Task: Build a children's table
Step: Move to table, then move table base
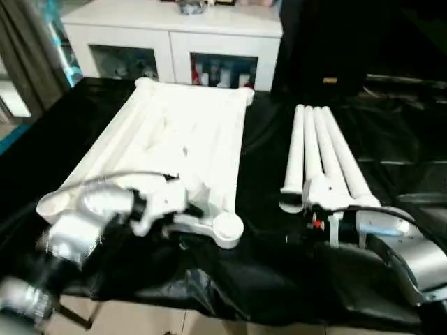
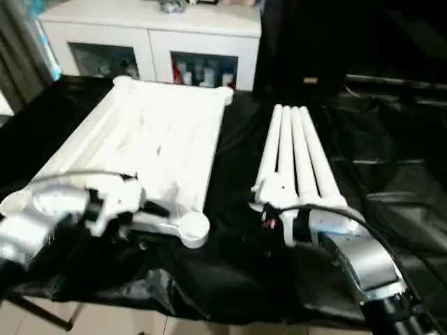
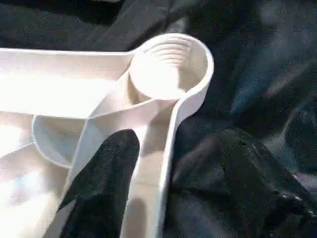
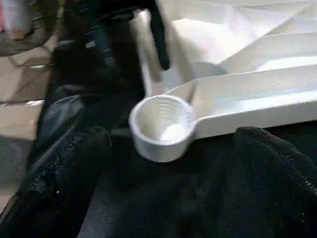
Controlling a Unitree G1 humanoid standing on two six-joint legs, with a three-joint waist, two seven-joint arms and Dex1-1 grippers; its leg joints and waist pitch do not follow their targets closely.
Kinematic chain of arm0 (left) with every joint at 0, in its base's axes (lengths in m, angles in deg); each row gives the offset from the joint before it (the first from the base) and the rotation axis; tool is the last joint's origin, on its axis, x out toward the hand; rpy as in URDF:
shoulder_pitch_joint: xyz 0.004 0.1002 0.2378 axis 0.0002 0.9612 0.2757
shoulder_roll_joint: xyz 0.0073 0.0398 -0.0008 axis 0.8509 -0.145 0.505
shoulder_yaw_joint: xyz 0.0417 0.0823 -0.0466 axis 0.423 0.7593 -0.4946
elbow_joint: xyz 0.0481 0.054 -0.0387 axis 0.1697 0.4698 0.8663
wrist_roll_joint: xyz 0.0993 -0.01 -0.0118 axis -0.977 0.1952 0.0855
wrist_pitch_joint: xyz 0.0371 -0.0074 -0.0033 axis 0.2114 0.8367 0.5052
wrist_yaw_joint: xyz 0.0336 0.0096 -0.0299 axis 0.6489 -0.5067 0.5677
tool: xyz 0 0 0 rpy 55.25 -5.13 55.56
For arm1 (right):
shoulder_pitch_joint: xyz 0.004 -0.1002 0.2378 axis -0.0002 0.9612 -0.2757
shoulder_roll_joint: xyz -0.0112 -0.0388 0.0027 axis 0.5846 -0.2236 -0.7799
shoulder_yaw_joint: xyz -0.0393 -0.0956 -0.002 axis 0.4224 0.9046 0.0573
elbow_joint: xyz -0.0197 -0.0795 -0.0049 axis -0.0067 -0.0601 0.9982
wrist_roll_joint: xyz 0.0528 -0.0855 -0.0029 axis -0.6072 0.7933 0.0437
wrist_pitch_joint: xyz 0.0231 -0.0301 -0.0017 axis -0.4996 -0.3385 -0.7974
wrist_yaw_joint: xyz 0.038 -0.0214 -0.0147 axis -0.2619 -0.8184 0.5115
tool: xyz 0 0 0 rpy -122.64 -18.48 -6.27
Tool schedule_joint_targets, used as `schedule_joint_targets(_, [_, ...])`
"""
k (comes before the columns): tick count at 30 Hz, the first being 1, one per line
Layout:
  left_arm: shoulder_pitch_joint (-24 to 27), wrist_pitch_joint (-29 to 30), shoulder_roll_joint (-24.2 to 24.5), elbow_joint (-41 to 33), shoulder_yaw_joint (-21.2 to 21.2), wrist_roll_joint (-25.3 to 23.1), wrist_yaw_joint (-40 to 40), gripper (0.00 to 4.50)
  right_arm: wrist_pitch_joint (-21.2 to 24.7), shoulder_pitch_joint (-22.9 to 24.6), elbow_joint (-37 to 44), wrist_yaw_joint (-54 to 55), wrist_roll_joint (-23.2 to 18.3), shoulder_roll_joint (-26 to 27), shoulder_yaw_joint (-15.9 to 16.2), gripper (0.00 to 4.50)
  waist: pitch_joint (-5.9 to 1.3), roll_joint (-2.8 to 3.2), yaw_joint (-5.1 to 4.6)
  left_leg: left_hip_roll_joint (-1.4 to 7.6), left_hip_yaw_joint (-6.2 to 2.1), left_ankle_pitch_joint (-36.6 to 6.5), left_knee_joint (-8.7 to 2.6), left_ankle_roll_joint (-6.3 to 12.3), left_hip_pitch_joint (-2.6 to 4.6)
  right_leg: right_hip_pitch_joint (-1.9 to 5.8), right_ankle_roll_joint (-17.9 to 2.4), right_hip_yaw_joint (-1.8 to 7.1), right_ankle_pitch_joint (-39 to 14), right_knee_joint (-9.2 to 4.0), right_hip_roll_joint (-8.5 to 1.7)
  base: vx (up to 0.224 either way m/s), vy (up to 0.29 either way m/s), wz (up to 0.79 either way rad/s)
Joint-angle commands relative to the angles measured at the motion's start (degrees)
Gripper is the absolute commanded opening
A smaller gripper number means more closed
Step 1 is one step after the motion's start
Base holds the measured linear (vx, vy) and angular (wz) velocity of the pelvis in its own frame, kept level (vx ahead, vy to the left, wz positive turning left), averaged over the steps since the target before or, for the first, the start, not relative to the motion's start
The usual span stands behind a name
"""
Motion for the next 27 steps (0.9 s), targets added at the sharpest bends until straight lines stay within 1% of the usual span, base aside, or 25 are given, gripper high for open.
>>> schedule_joint_targets(1, [-2.4,-2.0,-0.1,3.2,1.0,-1.8,-1.2,2.64,1.5,-0.9,1.4,-1.3,-0.8,-1.0,0.2,4.46,-2.76,0.22,0.19,3.75,-1.18,-5.9,-4.81,2.92,0.72,2.21,-16.0,2.88,3.8,-4.05,-4.97,0.000,0.000,0.00])
schedule_joint_targets(2, [-4.6,-3.5,-0.7,7.0,1.2,-2.6,-2.2,2.53,2.1,-1.1,1.6,-1.9,-0.7,-1.4,0.3,4.46,-2.70,0.27,0.30,3.82,-1.13,-6.3,-4.87,2.56,0.74,2.21,-16.1,2.90,3.1,-4.10,-5.06,0.000,0.000,0.00])
schedule_joint_targets(3, [-4.7,-3.6,-0.8,7.3,1.2,-2.6,-2.3,2.45,2.2,-1.1,1.6,-1.9,-0.7,-1.4,0.3,4.46,-2.65,0.19,0.30,3.70,-0.99,-6.7,-4.85,2.53,0.76,2.16,-16.0,2.92,2.3,-4.33,-4.95,0.000,0.000,0.00])
schedule_joint_targets(4, [-5.6,-4.3,-1.1,9.0,1.4,-3.1,-2.8,2.31,2.3,-1.1,1.7,-2.0,-0.6,-1.5,0.5,4.46,-2.78,0.32,0.53,3.96,-1.04,-7.0,-4.85,1.91,0.86,2.24,-16.2,2.98,2.1,-4.12,-5.29,0.000,0.000,0.00])
schedule_joint_targets(5, [-6.5,-5.5,-1.4,11.0,1.7,-3.7,-3.3,2.31,2.5,-1.0,1.9,-2.1,-0.5,-1.7,0.6,4.46,-2.65,0.35,0.53,3.93,-1.01,-7.1,-4.93,1.83,0.79,2.19,-16.1,2.96,1.7,-4.25,-5.18,0.000,0.000,0.00])
schedule_joint_targets(6, [-6.8,-6.1,-1.5,11.9,1.9,-4.1,-3.4,2.21,2.6,-1.0,2.0,-2.0,-0.4,-1.7,0.7,4.46,-2.76,0.27,0.67,4.01,-0.98,-7.1,-4.91,1.56,0.89,2.20,-16.0,2.98,1.8,-4.18,-5.18,0.000,0.000,0.00])
schedule_joint_targets(7, [-7.8,-7.8,-1.8,14.4,2.4,-5.1,-3.6,2.09,2.9,-0.8,2.4,-1.9,-0.3,-1.9,0.9,4.46,-2.66,0.65,0.68,3.96,-0.94,-7.4,-4.94,1.36,0.92,2.08,-15.9,2.95,1.9,-4.39,-5.05,0.000,0.000,0.00])
schedule_joint_targets(8, [-8.3,-8.5,-2.0,15.6,2.6,-5.5,-3.5,2.09,3.1,-0.8,2.7,-1.8,-0.2,-1.9,0.9,4.46,-2.86,0.55,0.76,4.00,-1.00,-7.0,-4.85,1.22,0.93,2.27,-16.0,2.99,2.9,-4.12,-5.14,0.000,0.000,0.00])
schedule_joint_targets(9, [-8.6,-9.1,-2.1,16.4,2.8,-5.8,-3.4,1.99,3.2,-0.7,2.8,-1.6,-0.2,-1.9,0.9,4.46,-2.89,0.53,0.80,4.02,-1.07,-6.0,-4.84,1.38,0.69,2.48,-16.1,3.00,4.6,-3.86,-5.25,0.000,0.000,0.00])
schedule_joint_targets(10, [-8.8,-9.7,-2.3,17.1,2.9,-6.1,-3.2,1.84,3.3,-0.7,3.0,-1.5,-0.2,-1.9,1.0,4.46,-2.93,0.47,0.82,4.00,-1.02,-5.1,-4.75,1.81,0.61,2.48,-16.3,2.99,6.1,-3.80,-5.28,0.000,0.000,0.00])
schedule_joint_targets(12, [-9.5,-11.0,-2.6,19.0,3.3,-6.9,-2.9,1.76,3.7,-0.6,3.5,-1.2,-0.2,-1.8,1.1,4.46,-3.00,0.69,0.90,4.03,-0.98,-4.4,-4.63,2.18,0.62,2.47,-16.4,2.98,7.3,-3.72,-5.36,0.000,0.000,0.00])
schedule_joint_targets(13, [-10.0,-12.3,-2.9,20.7,3.6,-7.7,-2.6,1.58,3.9,-0.4,3.9,-1.1,-0.1,-1.7,1.2,4.46,-2.96,0.70,0.95,4.03,-0.99,-4.5,-4.64,2.31,0.60,2.42,-16.5,2.95,7.3,-3.80,-5.28,0.000,0.000,0.00])
schedule_joint_targets(14, [-10.4,-13.4,-3.2,22.2,4.0,-8.6,-2.5,1.58,4.0,-0.1,4.2,-0.9,0.0,-1.7,1.3,4.46,-2.96,0.83,0.96,4.10,-1.03,-4.9,-4.70,2.12,0.63,2.46,-16.6,2.94,7.1,-3.75,-5.35,0.000,0.000,0.00])
schedule_joint_targets(15, [-10.6,-13.8,-3.3,22.7,4.1,-8.9,-2.5,1.58,4.0,0.0,4.3,-0.8,0.1,-1.7,1.3,4.46,-2.86,0.76,0.92,4.05,-1.01,-5.1,-4.73,2.16,0.59,2.41,-16.5,2.93,6.6,-3.97,-5.27,0.000,0.000,0.00])
schedule_joint_targets(16, [-10.8,-14.7,-3.6,23.7,4.3,-9.5,-2.2,1.49,4.1,0.2,4.5,-0.7,0.1,-1.7,1.3,4.46,-2.85,0.77,0.90,4.14,-1.05,-5.9,-4.81,1.79,0.70,2.41,-16.5,2.92,5.8,-3.97,-5.35,0.000,0.000,0.00])
schedule_joint_targets(18, [-10.9,-14.8,-3.6,24.0,4.3,-9.5,-2.2,1.30,4.1,0.2,4.5,-0.7,0.2,-1.7,1.3,4.46,-2.79,0.73,0.89,4.21,-1.03,-6.6,-4.89,1.45,0.74,2.39,-16.6,2.95,5.0,-4.00,-5.40,0.000,0.000,0.00])
schedule_joint_targets(19, [-11.4,-15.5,-4.0,25.4,4.1,-9.7,-2.3,1.21,4.3,0.3,4.8,-0.6,0.1,-1.8,1.3,4.46,-2.80,1.00,0.91,4.22,-1.05,-6.7,-4.89,1.21,0.76,2.35,-16.7,2.97,4.8,-3.96,-5.41,0.000,0.000,0.00])
schedule_joint_targets(20, [-11.6,-15.5,-4.6,26.4,3.3,-9.0,-2.4,1.13,4.5,0.5,5.1,-0.5,0.1,-1.8,1.4,4.46,-2.75,0.80,0.84,4.19,-0.99,-6.9,-4.90,1.17,0.74,2.35,-16.7,2.99,4.8,-4.07,-5.37,0.000,0.000,0.00])
schedule_joint_targets(22, [-11.8,-15.5,-5.2,27.2,2.4,-8.1,-2.6,1.02,4.7,0.6,5.3,-0.4,0.0,-1.7,1.4,4.46,-2.79,0.76,0.98,4.24,-0.99,-6.5,-4.89,1.13,0.78,2.39,-16.9,3.01,5.2,-4.00,-5.45,0.000,0.000,0.00])
schedule_joint_targets(23, [-11.8,-14.8,-5.5,27.1,2.0,-7.9,-2.1,0.90,4.7,0.6,5.3,-0.4,0.2,-1.7,1.5,4.46,-2.80,0.78,1.01,4.30,-1.01,-6.5,-4.90,1.15,0.77,2.40,-17.0,3.02,5.5,-3.95,-5.49,0.000,0.000,0.00])
schedule_joint_targets(24, [-12.0,-14.6,-5.9,27.7,1.8,-8.3,-1.5,0.90,4.8,0.6,5.4,-0.3,0.3,-1.8,1.6,4.46,-2.74,0.76,1.01,4.32,-1.03,-6.6,-4.94,1.20,0.72,2.39,-17.1,3.01,5.4,-3.98,-5.52,0.000,0.000,0.00])
schedule_joint_targets(25, [-11.9,-14.5,-5.9,27.7,1.9,-8.6,-1.4,0.69,4.7,0.6,5.3,-0.1,0.3,-1.6,1.6,4.46,-2.73,0.70,1.05,4.33,-1.03,-6.7,-4.95,1.23,0.73,2.38,-17.1,3.03,5.1,-3.99,-5.55,0.000,0.000,0.00])
schedule_joint_targets(27, [-11.7,-14.7,-6.0,27.7,1.8,-8.8,-1.3,0.59,4.7,0.5,5.2,0.0,0.3,-1.5,1.6,4.46,-2.65,0.72,1.05,4.34,-1.03,-7.0,-5.00,1.20,0.73,2.34,-17.0,3.05,4.3,-4.10,-5.58,0.000,0.000,0.00])
